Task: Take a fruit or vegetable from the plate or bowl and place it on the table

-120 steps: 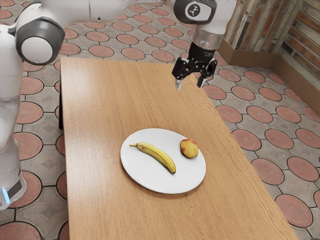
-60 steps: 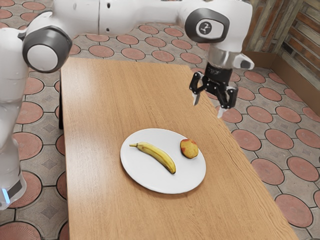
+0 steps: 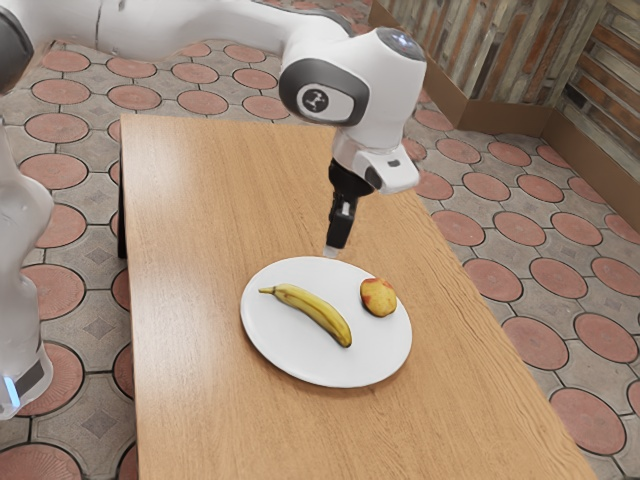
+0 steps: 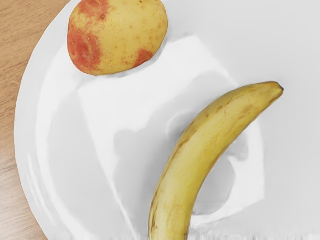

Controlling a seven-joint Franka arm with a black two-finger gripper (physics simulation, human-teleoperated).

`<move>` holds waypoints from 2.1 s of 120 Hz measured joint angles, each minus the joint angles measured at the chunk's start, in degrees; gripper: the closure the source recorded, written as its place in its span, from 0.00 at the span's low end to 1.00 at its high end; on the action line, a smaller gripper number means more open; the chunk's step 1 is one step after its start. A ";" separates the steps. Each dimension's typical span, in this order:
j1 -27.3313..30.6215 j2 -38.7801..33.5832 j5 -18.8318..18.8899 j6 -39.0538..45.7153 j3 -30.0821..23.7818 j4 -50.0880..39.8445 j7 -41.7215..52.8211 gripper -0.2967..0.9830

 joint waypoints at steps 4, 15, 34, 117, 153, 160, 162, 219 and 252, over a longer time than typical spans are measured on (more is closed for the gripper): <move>-1.15 -1.94 -0.04 1.39 0.08 -2.62 2.18 0.24; -3.18 -4.32 -0.30 4.32 0.29 -6.38 7.45 0.24; -3.98 -1.50 -1.32 8.65 3.63 -8.74 15.16 0.25; -5.29 7.86 -6.40 20.29 7.03 -11.38 33.06 0.26; -4.09 9.62 -8.21 21.83 7.07 -11.55 36.32 0.22; -3.83 9.80 -8.60 21.94 6.97 -11.54 36.75 0.19; -3.74 9.82 -8.83 21.96 6.96 -11.54 36.86 0.19; -3.01 9.78 -12.27 22.05 7.28 -11.42 37.79 0.17; -2.39 9.39 -12.07 22.18 7.48 -11.29 37.77 0.36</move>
